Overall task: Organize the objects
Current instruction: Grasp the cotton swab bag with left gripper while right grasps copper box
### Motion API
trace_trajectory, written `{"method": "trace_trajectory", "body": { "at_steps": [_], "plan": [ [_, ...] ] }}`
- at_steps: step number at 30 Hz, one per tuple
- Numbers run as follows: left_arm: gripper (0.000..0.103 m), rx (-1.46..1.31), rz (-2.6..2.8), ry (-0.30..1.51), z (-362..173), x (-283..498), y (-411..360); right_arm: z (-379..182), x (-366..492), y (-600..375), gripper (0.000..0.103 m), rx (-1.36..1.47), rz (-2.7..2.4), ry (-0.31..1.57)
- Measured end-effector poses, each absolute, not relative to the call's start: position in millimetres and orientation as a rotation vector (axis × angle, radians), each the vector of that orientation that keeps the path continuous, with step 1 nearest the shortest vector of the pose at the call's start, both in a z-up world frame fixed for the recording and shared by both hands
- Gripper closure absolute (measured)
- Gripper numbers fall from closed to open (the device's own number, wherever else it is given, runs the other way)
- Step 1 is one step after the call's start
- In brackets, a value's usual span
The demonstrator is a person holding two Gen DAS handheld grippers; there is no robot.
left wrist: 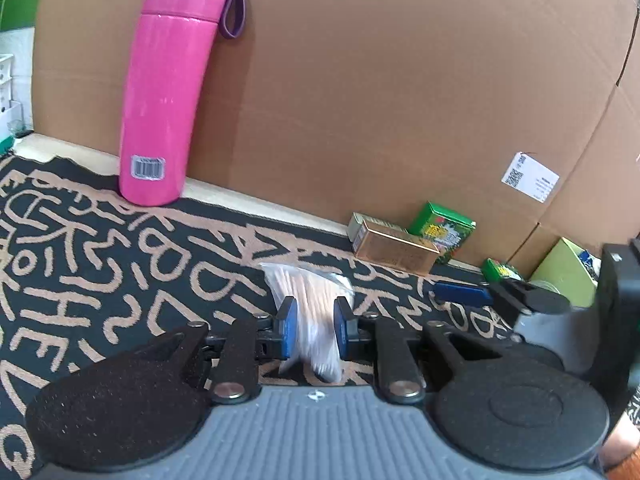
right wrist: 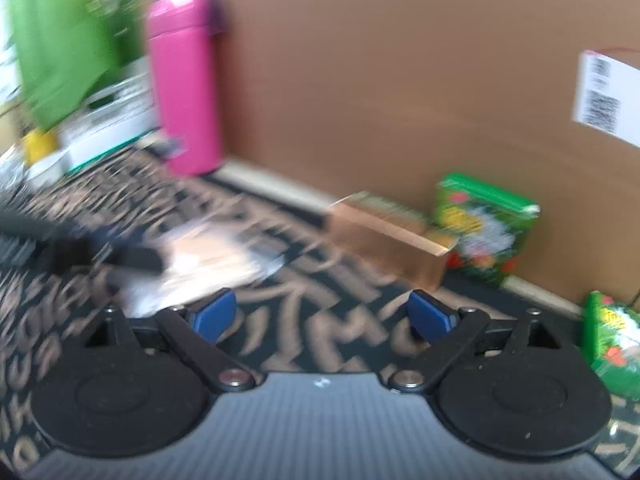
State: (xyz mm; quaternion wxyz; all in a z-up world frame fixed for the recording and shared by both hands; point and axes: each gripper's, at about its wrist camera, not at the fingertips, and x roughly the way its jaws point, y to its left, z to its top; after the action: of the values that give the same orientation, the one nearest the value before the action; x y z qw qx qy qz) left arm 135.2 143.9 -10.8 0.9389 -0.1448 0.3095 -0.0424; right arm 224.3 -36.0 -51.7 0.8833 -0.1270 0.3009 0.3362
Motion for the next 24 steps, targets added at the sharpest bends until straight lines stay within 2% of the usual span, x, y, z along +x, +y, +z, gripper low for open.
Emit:
{"method": "trace_trajectory", "body": {
  "at_steps": [11,15,17,18,21,22,23,24],
  "plan": [
    [0.079,-0.351,-0.103,0.691,-18.7,144.8,154.0,-52.6,261.5,-20.7,0.011,-0.434,0.584,0.528],
    [0.079,-0.395,-0.114,0.708,-19.3,144.5,157.7,-43.8,235.8,-20.2,0.023,-0.444,0.697,0.516],
    [0.079,-0.386,-0.120,0.708,-18.7,144.1,155.7,-38.0,229.6,-19.4,0.034,-0.446,0.722,0.507],
    [0.078,-0.374,-0.122,0.705,-18.4,143.9,153.8,-36.1,231.1,-18.9,0.034,-0.437,0.707,0.502],
    [0.064,-0.344,-0.135,0.694,-19.1,144.2,149.1,-38.3,246.3,-15.2,0.034,-0.419,0.644,0.522],
    [0.053,-0.341,-0.142,0.690,-19.4,144.0,147.7,-40.4,251.1,-14.5,0.035,-0.414,0.627,0.535],
    [0.045,-0.343,-0.150,0.684,-19.9,144.0,146.9,-43.6,256.6,-13.6,0.040,-0.408,0.614,0.548],
    [0.044,-0.346,-0.157,0.679,-20.5,143.6,145.4,-47.3,259.6,-12.8,0.045,-0.402,0.603,0.563]
  ]
}}
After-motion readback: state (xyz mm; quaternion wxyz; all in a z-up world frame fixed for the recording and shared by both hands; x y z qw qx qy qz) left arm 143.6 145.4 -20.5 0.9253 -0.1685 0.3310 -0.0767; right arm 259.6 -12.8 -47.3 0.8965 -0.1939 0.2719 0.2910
